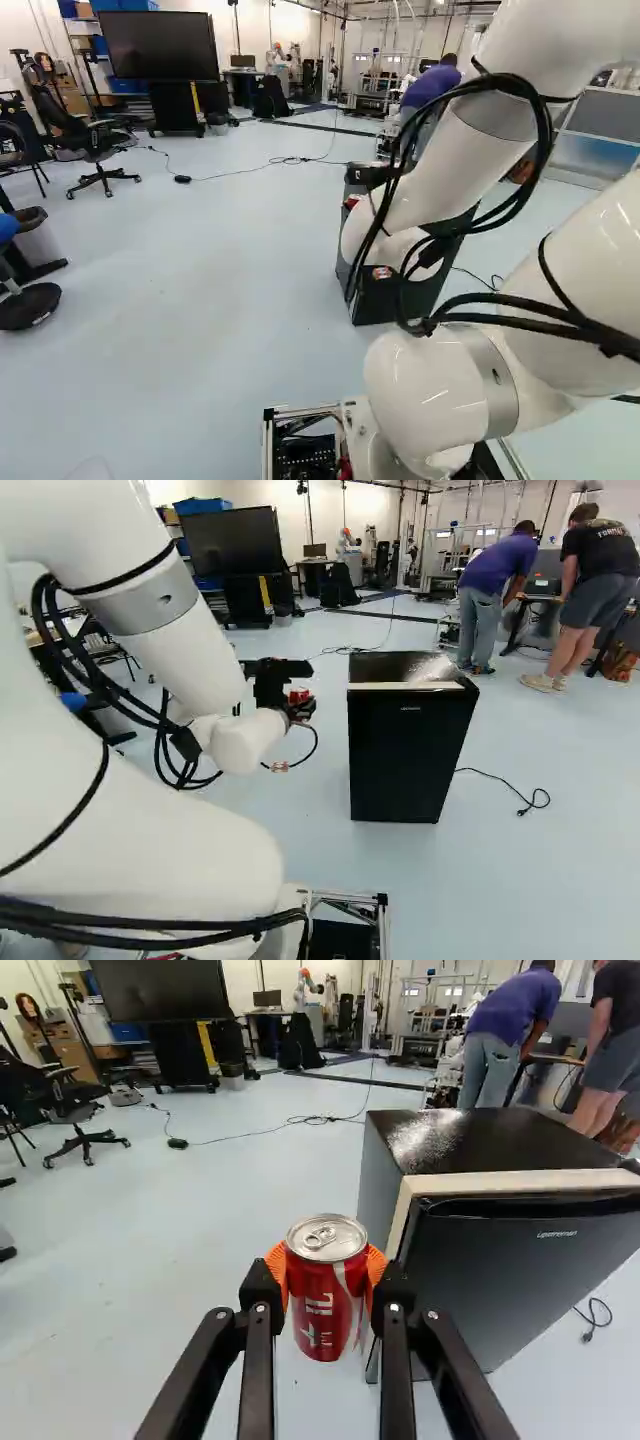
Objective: Grab a drink from the fridge
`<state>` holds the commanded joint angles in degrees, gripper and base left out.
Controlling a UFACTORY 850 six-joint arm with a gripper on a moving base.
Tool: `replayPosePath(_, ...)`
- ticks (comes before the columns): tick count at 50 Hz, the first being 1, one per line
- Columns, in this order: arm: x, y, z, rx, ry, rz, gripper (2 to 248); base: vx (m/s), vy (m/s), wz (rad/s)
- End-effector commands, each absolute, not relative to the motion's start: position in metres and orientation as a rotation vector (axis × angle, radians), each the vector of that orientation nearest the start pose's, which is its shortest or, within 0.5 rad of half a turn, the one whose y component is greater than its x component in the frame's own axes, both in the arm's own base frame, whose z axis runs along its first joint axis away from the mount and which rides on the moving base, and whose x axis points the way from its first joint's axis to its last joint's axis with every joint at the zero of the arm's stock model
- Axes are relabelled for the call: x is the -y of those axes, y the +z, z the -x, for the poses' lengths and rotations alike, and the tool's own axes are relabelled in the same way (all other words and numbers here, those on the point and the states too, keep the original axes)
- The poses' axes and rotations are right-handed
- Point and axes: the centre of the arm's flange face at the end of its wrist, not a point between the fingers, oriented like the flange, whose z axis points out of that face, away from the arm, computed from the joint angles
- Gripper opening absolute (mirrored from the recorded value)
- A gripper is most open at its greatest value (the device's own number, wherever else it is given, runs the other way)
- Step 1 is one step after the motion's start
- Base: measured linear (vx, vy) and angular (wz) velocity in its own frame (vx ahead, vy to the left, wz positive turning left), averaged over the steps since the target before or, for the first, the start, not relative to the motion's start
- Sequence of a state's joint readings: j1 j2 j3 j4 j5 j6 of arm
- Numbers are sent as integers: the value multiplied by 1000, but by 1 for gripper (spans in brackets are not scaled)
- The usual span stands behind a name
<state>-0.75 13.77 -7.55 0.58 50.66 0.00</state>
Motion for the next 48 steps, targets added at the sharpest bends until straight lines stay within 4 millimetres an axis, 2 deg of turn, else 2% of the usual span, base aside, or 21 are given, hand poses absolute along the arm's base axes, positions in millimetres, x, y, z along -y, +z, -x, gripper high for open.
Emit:
replayPosePath(21, 0, 366, -271, -2, -1826, 2557, 95, 0, 0, 0)
replayPosePath(48, 0, 366, -270, 0, -1824, 2558, 95, 0, 0, 0)
